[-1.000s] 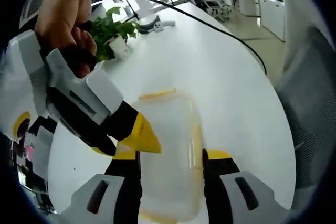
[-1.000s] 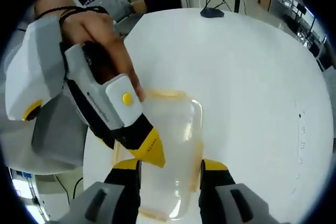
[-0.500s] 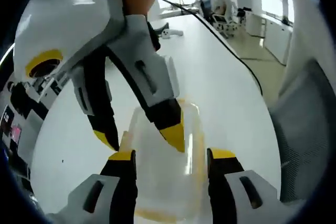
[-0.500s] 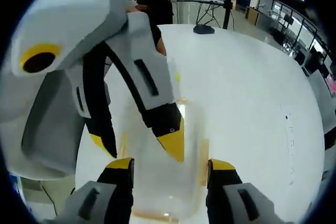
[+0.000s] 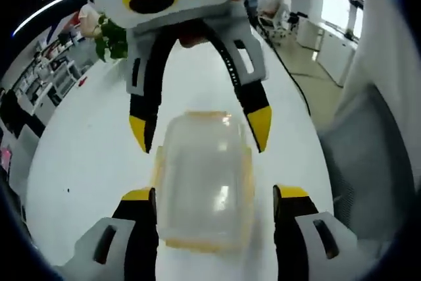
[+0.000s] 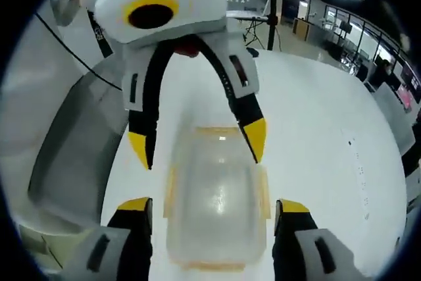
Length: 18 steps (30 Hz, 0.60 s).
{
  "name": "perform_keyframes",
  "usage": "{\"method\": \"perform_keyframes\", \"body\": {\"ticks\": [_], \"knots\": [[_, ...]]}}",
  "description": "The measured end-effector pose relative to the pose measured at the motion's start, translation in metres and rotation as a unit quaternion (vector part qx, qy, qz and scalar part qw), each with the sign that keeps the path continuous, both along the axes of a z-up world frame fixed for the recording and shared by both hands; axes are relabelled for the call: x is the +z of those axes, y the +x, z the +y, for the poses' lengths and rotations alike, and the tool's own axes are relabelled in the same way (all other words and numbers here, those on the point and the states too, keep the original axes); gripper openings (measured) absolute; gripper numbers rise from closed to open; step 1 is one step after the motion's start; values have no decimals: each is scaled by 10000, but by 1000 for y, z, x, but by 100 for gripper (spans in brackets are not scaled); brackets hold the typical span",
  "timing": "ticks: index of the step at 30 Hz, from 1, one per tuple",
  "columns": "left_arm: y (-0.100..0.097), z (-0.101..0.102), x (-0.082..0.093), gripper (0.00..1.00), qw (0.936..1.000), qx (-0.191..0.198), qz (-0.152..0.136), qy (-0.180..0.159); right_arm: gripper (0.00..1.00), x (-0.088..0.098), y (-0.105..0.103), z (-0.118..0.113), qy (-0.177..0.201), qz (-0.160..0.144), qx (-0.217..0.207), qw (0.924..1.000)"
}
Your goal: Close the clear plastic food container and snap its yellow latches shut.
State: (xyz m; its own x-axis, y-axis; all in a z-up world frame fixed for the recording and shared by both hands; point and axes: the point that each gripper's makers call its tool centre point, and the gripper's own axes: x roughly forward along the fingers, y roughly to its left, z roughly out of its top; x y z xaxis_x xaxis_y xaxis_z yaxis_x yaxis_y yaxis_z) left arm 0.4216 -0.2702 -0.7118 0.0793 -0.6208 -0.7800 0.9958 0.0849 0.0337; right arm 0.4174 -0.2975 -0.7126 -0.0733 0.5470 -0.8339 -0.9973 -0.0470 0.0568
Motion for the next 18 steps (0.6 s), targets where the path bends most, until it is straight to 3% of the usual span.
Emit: {"method": "perform_keyframes", "body": {"ticks": [2, 5, 10, 13, 18], "knots": [[6, 6, -3, 71, 10000, 50, -42, 64, 81, -2, -2, -4, -36, -15, -8, 10000], [7, 13, -11, 80, 9998, 69, 36, 194, 89, -10, -6, -12, -136, -82, 53, 9999], [5, 19, -22, 88, 9991, -67, 12, 423, 93, -25, -5, -24, -332, -158, 26, 9993], [7, 25, -33, 89, 9972, -225, -140, 698, 93, -30, -3, -24, -321, -200, -57, 9993], [5, 20, -43, 84, 9973, -185, -133, 705, 90, -38, -1, -29, -418, -263, -100, 9987]]}}
